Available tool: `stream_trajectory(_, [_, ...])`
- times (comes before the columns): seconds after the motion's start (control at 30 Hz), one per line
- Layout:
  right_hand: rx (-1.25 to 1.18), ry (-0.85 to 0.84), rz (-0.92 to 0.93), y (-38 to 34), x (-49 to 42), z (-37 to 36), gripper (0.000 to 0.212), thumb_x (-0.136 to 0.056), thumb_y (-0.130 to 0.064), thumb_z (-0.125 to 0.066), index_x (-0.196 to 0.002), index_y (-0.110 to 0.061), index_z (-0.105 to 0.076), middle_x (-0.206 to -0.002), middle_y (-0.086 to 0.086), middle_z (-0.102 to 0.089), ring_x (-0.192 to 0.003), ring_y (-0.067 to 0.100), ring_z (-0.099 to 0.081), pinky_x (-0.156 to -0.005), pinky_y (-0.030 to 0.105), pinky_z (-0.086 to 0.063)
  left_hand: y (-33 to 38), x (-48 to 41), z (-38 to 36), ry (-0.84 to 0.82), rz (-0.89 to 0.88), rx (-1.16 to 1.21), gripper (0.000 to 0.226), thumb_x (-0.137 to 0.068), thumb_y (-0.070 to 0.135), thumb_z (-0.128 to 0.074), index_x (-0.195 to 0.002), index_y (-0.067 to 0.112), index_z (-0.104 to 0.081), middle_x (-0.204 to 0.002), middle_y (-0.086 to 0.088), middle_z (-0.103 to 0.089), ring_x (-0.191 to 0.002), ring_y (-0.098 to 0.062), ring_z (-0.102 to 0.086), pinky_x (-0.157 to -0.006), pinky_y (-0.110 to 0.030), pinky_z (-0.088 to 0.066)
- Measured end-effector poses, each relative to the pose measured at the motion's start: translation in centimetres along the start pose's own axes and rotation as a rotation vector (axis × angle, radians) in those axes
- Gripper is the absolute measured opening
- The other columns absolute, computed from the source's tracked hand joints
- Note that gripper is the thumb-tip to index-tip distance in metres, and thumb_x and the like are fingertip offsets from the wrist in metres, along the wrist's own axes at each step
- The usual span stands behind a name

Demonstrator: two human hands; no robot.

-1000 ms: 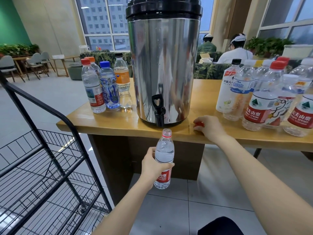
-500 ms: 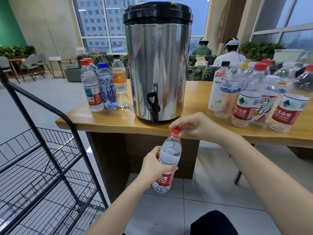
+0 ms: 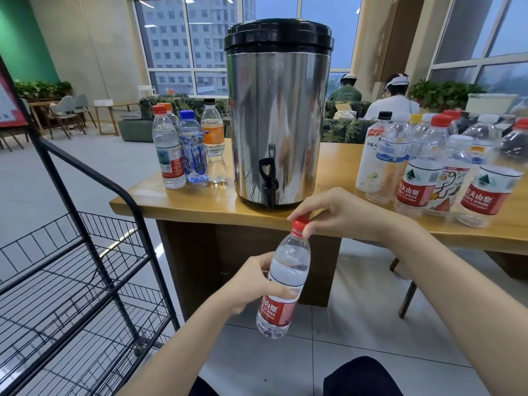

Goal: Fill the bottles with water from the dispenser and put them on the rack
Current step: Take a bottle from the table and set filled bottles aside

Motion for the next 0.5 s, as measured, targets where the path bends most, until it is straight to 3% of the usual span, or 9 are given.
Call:
stream_trajectory(0.1, [0.289,0.023,-0.035,0.0,-0.6,-0.7,0.028,-0.087,-0.047,-0.061,-0.107,-0.027,-0.059,-0.092,-0.011,-0.061,-0.083,0.007,-0.057,-0.066,0.016,-0.046,0.4,0.0,0.1,0.037,-0.006,0.001,0.055,-0.071,0.024,-0.086,-0.12,0.031,-0.061,-0.108,0.009,-0.072,-0.104,-0.014,-0.067,-0.092,-0.034,-0.055])
stream_trajectory(0.17, [0.528,0.026,-0.028,-0.2,-0.7,-1.1,0.04,-0.084,-0.065,-0.039,-0.095,-0.028,-0.046,-0.079,-0.011,-0.053,-0.069,0.007,-0.051,-0.057,0.016,-0.038,0.7,0.2,0.0,0.006,-0.008,-0.007,0.063,-0.063,0.036,-0.085,-0.12,0.031,-0.059,-0.111,0.007,-0.071,-0.106,-0.016,-0.067,-0.095,-0.038,-0.054])
stream_trajectory(0.23, [0.723,0.11,0.154,-1.7,-0.7,-1.2,0.049,-0.091,-0.067,-0.019,-0.083,-0.025,-0.043,-0.069,-0.008,-0.05,-0.059,0.01,-0.046,-0.05,0.019,-0.033,1.0,0.6,-0.1,-0.083,-0.025,-0.006,0.069,-0.06,0.042,-0.083,-0.123,0.027,-0.058,-0.113,0.002,-0.071,-0.107,-0.02,-0.067,-0.095,-0.038,-0.054])
stream_trajectory(0.3, [0.803,0.211,0.308,-2.7,-0.6,-1.1,0.053,-0.1,-0.055,-0.014,-0.069,-0.023,-0.043,-0.059,-0.008,-0.046,-0.051,0.01,-0.041,-0.045,0.022,-0.028,1.2,1.1,0.0,-0.129,-0.032,-0.021,0.069,-0.062,0.042,-0.082,-0.124,0.026,-0.058,-0.114,0.001,-0.071,-0.109,-0.021,-0.067,-0.095,-0.037,-0.054])
stream_trajectory(0.33, [0.805,0.242,0.291,-3.0,-0.7,-1.0,0.056,-0.1,-0.05,-0.013,-0.062,-0.022,-0.043,-0.055,-0.007,-0.043,-0.048,0.011,-0.04,-0.044,0.024,-0.026,1.2,1.4,0.2,-0.105,-0.035,-0.036,0.067,-0.063,0.04,-0.083,-0.124,0.028,-0.058,-0.114,0.003,-0.071,-0.108,-0.019,-0.067,-0.095,-0.037,-0.054])
stream_trajectory(0.4, [0.812,0.271,0.09,-2.7,-1.4,-0.9,0.06,-0.1,-0.044,-0.011,-0.056,-0.02,-0.043,-0.05,-0.005,-0.04,-0.045,0.013,-0.04,-0.045,0.026,-0.029,1.4,1.5,1.0,0.052,-0.045,-0.123,0.064,-0.069,0.034,-0.086,-0.125,0.031,-0.056,-0.111,0.01,-0.07,-0.104,-0.013,-0.067,-0.095,-0.035,-0.054])
stream_trajectory(0.43, [0.847,0.256,-0.042,-2.2,-1.8,-1.1,0.058,-0.102,-0.04,-0.014,-0.061,-0.017,-0.048,-0.052,-0.005,-0.039,-0.047,0.015,-0.042,-0.047,0.027,-0.033,1.6,1.7,1.6,0.163,-0.059,-0.189,0.065,-0.07,0.033,-0.086,-0.127,0.034,-0.055,-0.11,0.015,-0.068,-0.102,-0.009,-0.066,-0.094,-0.032,-0.054])
stream_trajectory(0.5, [0.956,0.224,-0.171,-1.7,-2.3,-1.9,0.048,-0.104,-0.038,-0.02,-0.09,-0.012,-0.059,-0.057,-0.003,-0.043,-0.049,0.015,-0.044,-0.044,0.027,-0.034,1.8,2.3,3.0,0.299,-0.087,-0.244,0.067,-0.07,0.032,-0.087,-0.126,0.041,-0.052,-0.107,0.021,-0.064,-0.1,-0.004,-0.063,-0.089,-0.025,-0.052])
Point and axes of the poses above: each hand's wrist, its own x-axis away from the middle knuckle, its own z-axis out of the back of the hand, y = z × x, the point moved 8 cm from there along -x, towards the middle knuckle
